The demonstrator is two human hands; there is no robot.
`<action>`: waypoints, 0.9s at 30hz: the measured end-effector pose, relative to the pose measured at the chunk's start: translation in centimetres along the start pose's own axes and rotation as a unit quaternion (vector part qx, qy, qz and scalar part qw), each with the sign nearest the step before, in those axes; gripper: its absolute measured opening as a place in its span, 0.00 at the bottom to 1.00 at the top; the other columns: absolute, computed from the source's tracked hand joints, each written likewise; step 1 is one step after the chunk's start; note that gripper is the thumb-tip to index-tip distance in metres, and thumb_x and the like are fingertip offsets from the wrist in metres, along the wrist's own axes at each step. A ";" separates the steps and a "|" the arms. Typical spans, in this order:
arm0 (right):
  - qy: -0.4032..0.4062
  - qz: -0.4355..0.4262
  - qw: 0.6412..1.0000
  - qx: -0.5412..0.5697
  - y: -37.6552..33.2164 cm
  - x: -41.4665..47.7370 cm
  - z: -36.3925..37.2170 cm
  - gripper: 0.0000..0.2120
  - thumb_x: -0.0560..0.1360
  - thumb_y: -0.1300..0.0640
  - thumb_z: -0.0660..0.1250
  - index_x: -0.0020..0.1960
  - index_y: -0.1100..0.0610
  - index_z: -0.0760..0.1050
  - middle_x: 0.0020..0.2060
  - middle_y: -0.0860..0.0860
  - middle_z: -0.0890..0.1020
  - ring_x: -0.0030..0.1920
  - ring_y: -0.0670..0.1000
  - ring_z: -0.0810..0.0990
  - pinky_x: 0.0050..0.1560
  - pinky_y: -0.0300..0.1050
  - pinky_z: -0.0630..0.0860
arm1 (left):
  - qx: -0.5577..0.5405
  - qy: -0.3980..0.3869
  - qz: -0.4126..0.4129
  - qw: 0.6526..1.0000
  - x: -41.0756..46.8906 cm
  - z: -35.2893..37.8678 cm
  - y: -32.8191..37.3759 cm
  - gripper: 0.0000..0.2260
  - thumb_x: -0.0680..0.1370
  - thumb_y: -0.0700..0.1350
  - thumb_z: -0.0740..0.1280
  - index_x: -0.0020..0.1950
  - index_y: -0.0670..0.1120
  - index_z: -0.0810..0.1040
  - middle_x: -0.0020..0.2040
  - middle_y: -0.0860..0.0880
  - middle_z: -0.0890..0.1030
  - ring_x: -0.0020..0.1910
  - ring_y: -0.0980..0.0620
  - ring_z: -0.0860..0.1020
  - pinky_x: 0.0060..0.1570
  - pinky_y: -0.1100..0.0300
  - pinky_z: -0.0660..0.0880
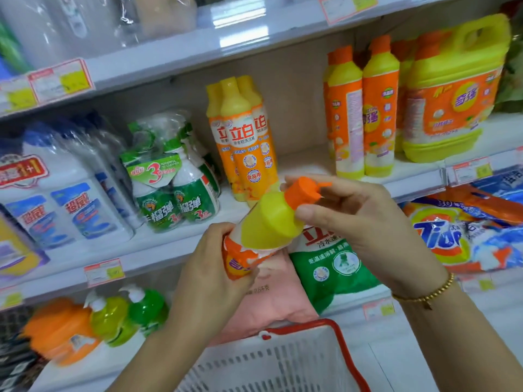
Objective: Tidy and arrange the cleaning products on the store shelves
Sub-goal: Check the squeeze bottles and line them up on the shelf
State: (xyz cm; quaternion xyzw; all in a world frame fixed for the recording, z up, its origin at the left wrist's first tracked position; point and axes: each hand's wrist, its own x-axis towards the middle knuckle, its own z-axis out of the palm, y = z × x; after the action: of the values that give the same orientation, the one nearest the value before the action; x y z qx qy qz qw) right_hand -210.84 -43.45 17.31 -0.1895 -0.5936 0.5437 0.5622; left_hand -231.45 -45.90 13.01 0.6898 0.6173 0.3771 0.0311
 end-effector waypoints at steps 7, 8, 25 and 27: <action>0.026 -0.100 0.994 -0.017 -0.4 -0.6 1.3 0.18 0.62 0.65 0.72 0.51 0.57 0.79 0.49 0.51 0.85 0.48 0.50 0.85 0.46 0.38 0.79 | -0.056 -0.034 -0.053 0.996 -0.1 -1.3 -0.2 0.25 0.62 0.44 0.80 0.49 0.62 0.71 0.43 0.64 0.81 0.43 0.64 0.78 0.36 0.71 0.72; 0.029 -0.106 0.993 -0.031 -0.6 -0.7 1.3 0.16 0.62 0.64 0.73 0.49 0.57 0.80 0.49 0.51 0.84 0.48 0.51 0.85 0.45 0.38 0.80 | -0.065 -0.048 -0.059 0.995 -0.2 -1.5 -0.2 0.25 0.62 0.44 0.80 0.50 0.62 0.72 0.44 0.65 0.81 0.43 0.64 0.79 0.37 0.71 0.73; 0.019 -0.034 0.991 -0.128 1.5 -1.6 2.7 0.09 0.63 0.56 0.73 0.40 0.59 0.81 0.49 0.50 0.83 0.39 0.54 0.84 0.42 0.43 0.82 | -0.267 -0.452 -0.166 0.835 -3.7 -1.8 -1.8 0.25 0.65 0.24 0.73 0.55 0.46 0.80 0.48 0.46 0.85 0.48 0.50 0.84 0.49 0.56 0.80; 0.018 0.058 0.996 -0.069 3.3 -1.9 1.9 0.09 0.68 0.56 0.69 0.43 0.61 0.81 0.46 0.53 0.85 0.39 0.50 0.84 0.40 0.40 0.81 | -0.266 -0.458 -0.176 0.830 -4.9 -0.5 -2.5 0.25 0.66 0.26 0.74 0.55 0.48 0.79 0.49 0.48 0.85 0.49 0.51 0.84 0.52 0.54 0.79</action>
State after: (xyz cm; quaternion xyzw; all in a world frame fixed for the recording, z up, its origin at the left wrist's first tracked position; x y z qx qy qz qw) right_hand -213.23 -44.68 14.00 -0.2719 -0.6075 0.5298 0.5256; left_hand -233.55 -49.78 9.78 0.6278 0.5197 0.1555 0.5582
